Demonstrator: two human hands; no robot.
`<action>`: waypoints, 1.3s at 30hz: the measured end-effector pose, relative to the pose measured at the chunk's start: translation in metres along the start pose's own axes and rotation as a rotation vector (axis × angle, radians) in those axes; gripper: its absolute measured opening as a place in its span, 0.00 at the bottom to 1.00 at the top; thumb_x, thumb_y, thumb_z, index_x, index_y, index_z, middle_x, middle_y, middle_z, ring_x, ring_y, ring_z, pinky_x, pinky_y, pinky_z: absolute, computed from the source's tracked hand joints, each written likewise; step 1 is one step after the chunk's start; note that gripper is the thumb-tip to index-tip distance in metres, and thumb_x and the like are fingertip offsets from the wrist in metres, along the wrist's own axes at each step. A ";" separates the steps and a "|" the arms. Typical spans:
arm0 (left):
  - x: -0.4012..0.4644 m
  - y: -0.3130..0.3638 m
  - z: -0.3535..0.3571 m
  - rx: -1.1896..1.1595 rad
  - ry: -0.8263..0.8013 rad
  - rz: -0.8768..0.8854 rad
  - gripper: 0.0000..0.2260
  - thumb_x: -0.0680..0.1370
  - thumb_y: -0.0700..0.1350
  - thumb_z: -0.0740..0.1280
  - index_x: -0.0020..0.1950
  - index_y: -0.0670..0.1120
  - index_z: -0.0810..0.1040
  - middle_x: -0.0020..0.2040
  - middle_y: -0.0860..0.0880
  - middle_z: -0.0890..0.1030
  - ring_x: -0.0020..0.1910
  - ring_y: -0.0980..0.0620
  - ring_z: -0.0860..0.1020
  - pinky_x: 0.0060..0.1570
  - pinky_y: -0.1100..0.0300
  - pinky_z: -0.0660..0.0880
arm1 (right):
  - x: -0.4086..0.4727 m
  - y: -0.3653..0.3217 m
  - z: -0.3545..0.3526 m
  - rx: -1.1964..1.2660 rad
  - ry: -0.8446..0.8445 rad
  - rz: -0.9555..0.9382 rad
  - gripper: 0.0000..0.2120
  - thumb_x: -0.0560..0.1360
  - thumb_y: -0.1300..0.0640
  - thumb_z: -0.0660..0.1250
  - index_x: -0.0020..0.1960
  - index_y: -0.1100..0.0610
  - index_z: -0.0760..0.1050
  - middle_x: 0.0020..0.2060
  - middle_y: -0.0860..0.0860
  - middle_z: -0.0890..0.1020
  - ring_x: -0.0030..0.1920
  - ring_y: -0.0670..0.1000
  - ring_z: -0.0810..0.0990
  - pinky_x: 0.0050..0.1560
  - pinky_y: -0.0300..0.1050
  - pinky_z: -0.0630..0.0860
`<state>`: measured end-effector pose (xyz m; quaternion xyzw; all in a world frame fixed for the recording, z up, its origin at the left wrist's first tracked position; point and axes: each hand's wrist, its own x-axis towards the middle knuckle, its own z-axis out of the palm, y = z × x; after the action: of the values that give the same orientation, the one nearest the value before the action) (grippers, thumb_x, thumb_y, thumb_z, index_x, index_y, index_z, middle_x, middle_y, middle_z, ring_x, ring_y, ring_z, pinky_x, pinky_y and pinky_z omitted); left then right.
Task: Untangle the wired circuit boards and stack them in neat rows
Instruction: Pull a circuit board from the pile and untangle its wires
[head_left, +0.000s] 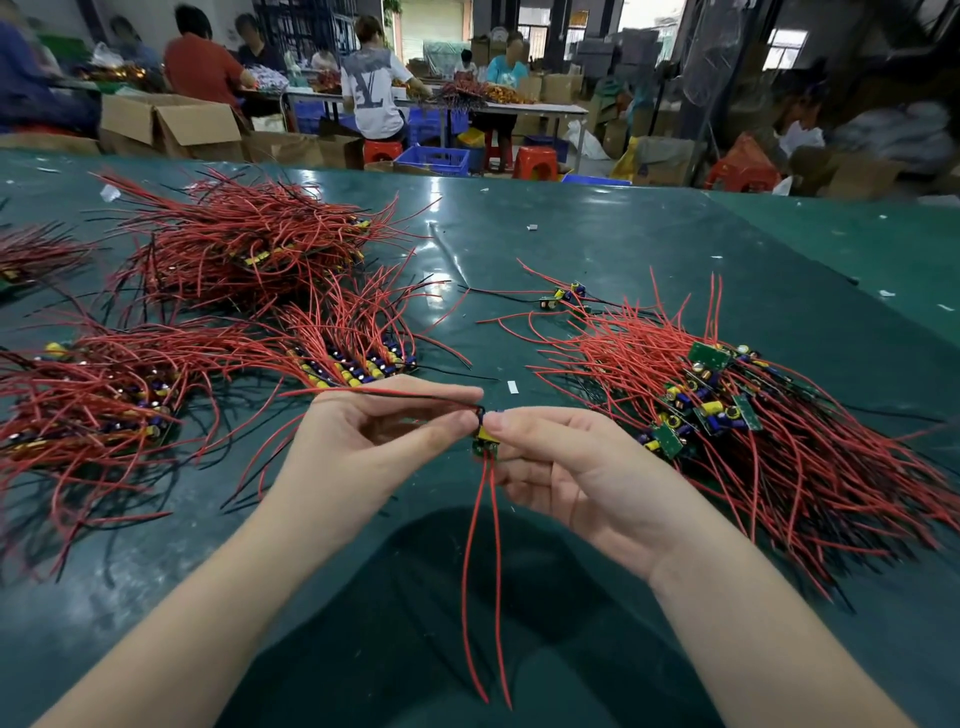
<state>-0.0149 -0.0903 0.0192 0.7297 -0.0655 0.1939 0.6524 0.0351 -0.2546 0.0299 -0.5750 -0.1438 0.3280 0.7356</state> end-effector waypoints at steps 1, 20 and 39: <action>0.000 0.000 0.000 0.022 -0.001 0.009 0.07 0.67 0.43 0.72 0.45 0.45 0.84 0.42 0.52 0.86 0.43 0.59 0.82 0.45 0.71 0.75 | 0.000 0.000 0.000 -0.007 -0.005 -0.001 0.05 0.64 0.55 0.73 0.37 0.56 0.83 0.32 0.50 0.82 0.30 0.45 0.81 0.32 0.34 0.76; 0.002 -0.007 -0.005 -0.302 -0.039 -0.313 0.11 0.66 0.42 0.70 0.45 0.43 0.86 0.46 0.43 0.86 0.43 0.51 0.84 0.41 0.65 0.79 | 0.002 0.014 0.007 -0.445 0.003 -0.256 0.01 0.72 0.65 0.72 0.43 0.60 0.82 0.34 0.55 0.82 0.33 0.47 0.78 0.39 0.39 0.77; 0.002 -0.007 -0.003 -0.291 0.055 -0.340 0.08 0.73 0.40 0.66 0.44 0.44 0.86 0.40 0.43 0.85 0.41 0.52 0.83 0.42 0.65 0.78 | 0.006 0.017 0.006 -0.332 0.045 -0.109 0.03 0.73 0.62 0.72 0.40 0.57 0.82 0.33 0.53 0.82 0.32 0.47 0.78 0.38 0.38 0.79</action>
<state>-0.0111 -0.0861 0.0139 0.6230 0.0487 0.0895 0.7756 0.0304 -0.2435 0.0144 -0.6872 -0.2105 0.2463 0.6502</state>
